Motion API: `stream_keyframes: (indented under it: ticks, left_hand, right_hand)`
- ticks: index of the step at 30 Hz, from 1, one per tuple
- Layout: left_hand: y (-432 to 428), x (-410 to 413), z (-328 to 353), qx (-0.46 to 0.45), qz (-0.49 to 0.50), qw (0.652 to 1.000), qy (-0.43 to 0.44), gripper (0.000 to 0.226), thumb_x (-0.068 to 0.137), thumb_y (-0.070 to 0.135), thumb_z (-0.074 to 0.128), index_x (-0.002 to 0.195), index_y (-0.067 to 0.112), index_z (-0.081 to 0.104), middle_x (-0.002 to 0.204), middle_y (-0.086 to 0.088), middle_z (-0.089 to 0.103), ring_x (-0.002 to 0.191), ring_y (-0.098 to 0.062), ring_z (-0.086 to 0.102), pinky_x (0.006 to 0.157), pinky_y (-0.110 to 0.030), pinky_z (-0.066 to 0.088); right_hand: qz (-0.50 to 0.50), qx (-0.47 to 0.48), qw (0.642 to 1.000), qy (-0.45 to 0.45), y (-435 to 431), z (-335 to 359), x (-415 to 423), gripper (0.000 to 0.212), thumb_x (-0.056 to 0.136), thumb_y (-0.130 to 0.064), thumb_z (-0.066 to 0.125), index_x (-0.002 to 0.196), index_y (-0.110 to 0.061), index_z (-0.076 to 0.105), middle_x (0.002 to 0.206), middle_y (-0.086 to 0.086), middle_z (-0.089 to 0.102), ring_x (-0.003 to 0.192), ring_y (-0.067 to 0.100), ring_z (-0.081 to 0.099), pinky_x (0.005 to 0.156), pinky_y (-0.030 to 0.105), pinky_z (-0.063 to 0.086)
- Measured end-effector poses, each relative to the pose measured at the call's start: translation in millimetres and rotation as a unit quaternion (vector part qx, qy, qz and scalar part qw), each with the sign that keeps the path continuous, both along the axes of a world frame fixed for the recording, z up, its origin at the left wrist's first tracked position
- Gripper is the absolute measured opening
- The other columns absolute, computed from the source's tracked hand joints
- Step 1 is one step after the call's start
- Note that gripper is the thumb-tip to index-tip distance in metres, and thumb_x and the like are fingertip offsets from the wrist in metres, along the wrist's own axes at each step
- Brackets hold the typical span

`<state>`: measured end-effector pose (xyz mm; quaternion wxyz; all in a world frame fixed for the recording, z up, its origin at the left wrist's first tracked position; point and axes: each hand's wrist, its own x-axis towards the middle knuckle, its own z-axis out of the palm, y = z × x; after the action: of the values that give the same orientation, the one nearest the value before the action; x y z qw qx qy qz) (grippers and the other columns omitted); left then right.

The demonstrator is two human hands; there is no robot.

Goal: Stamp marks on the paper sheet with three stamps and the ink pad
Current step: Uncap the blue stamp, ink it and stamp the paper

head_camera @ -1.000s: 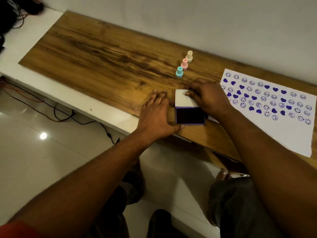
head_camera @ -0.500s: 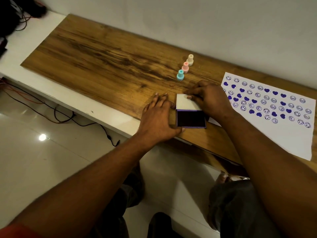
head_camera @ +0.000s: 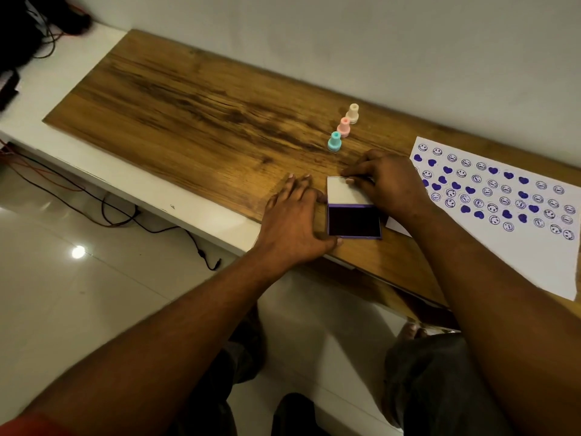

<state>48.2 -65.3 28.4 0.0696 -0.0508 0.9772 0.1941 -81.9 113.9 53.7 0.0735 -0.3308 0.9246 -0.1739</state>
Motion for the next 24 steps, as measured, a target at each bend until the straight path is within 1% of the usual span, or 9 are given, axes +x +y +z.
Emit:
stream_keyframes:
  ticks: [5, 7, 10, 12, 15, 18, 21, 24]
  left_hand:
    - [-1, 1, 0, 0.006, -0.001, 1.000, 0.010, 0.092, 0.072, 0.074, 0.075, 0.147, 0.031, 0.045, 0.174, -0.002, 0.019, 0.162, -0.024, 0.003, 0.125, -0.052, 0.017]
    - [-3, 1, 1, 0.010, -0.004, 1.000, 0.008, 0.092, 0.072, 0.074, 0.075, 0.147, 0.030, 0.045, 0.174, -0.002, 0.019, 0.162, -0.024, 0.002, 0.125, -0.052, 0.017]
    - [-6, 0, 5, 0.019, -0.001, 1.000, 0.004, 0.092, 0.072, 0.075, 0.075, 0.147, 0.031, 0.046, 0.174, -0.002, 0.020, 0.162, -0.023, 0.003, 0.125, -0.052, 0.017]
    - [-10, -2, 8, 0.026, 0.008, 1.000, 0.008, 0.088, 0.072, 0.075, 0.075, 0.144, 0.032, 0.048, 0.174, 0.000, 0.021, 0.162, -0.021, 0.002, 0.125, -0.051, 0.019]
    - [-15, -5, 11, 0.029, 0.023, 0.999, 0.019, 0.084, 0.072, 0.074, 0.076, 0.140, 0.032, 0.050, 0.173, 0.000, 0.022, 0.162, -0.021, 0.003, 0.124, -0.051, 0.021]
    - [-21, -8, 13, 0.029, 0.035, 0.999, 0.020, 0.085, 0.071, 0.073, 0.078, 0.140, 0.032, 0.050, 0.173, 0.000, 0.024, 0.162, -0.022, 0.004, 0.124, -0.051, 0.023]
    - [-30, -11, 15, 0.030, 0.046, 0.998, 0.019, 0.086, 0.071, 0.073, 0.078, 0.140, 0.032, 0.051, 0.172, 0.000, 0.026, 0.162, -0.022, 0.005, 0.124, -0.051, 0.024]
    - [-36, -12, 14, 0.032, 0.057, 0.998, 0.021, 0.087, 0.072, 0.075, 0.077, 0.142, 0.030, 0.050, 0.171, 0.000, 0.029, 0.162, -0.023, 0.005, 0.125, -0.052, 0.024]
  right_hand:
    - [-0.014, 0.001, 1.000, 0.001, -2, 1, -1, 0.028, 0.102, -0.033, 0.063, 0.128, -0.030, 0.074, 0.121, 0.000, 0.071, 0.112, 0.024, 0.063, 0.093, 0.046, 0.052]
    - [-0.038, -0.022, 0.999, 0.012, -5, 2, 0, 0.028, 0.102, -0.035, 0.064, 0.127, -0.029, 0.074, 0.123, 0.001, 0.071, 0.112, 0.024, 0.064, 0.093, 0.046, 0.053]
    - [-0.085, -0.079, 0.993, 0.033, -15, 5, 2, 0.034, 0.102, -0.032, 0.064, 0.136, -0.028, 0.069, 0.131, 0.002, 0.067, 0.117, 0.026, 0.063, 0.096, 0.048, 0.052]
    - [-0.093, -0.090, 0.990, 0.057, -25, 7, 1, 0.042, 0.103, -0.026, 0.062, 0.145, -0.028, 0.062, 0.141, 0.004, 0.062, 0.124, 0.029, 0.061, 0.100, 0.047, 0.051]
    - [-0.082, -0.074, 0.989, 0.097, -40, 7, -1, 0.049, 0.103, -0.019, 0.059, 0.152, -0.024, 0.053, 0.153, 0.006, 0.054, 0.134, 0.032, 0.056, 0.105, 0.047, 0.049]
    - [-0.064, -0.032, 0.991, 0.110, -51, 5, -6, 0.053, 0.104, -0.014, 0.057, 0.155, -0.023, 0.048, 0.156, 0.007, 0.051, 0.136, 0.034, 0.053, 0.105, 0.050, 0.049]
    - [-0.054, 0.006, 0.993, 0.108, -56, 1, -10, 0.050, 0.104, -0.014, 0.057, 0.153, -0.022, 0.051, 0.155, 0.007, 0.053, 0.137, 0.034, 0.052, 0.106, 0.049, 0.050]
    - [-0.060, -0.005, 0.994, 0.095, -56, -4, -11, 0.048, 0.103, -0.012, 0.058, 0.151, -0.019, 0.054, 0.153, 0.007, 0.054, 0.136, 0.033, 0.053, 0.105, 0.048, 0.051]
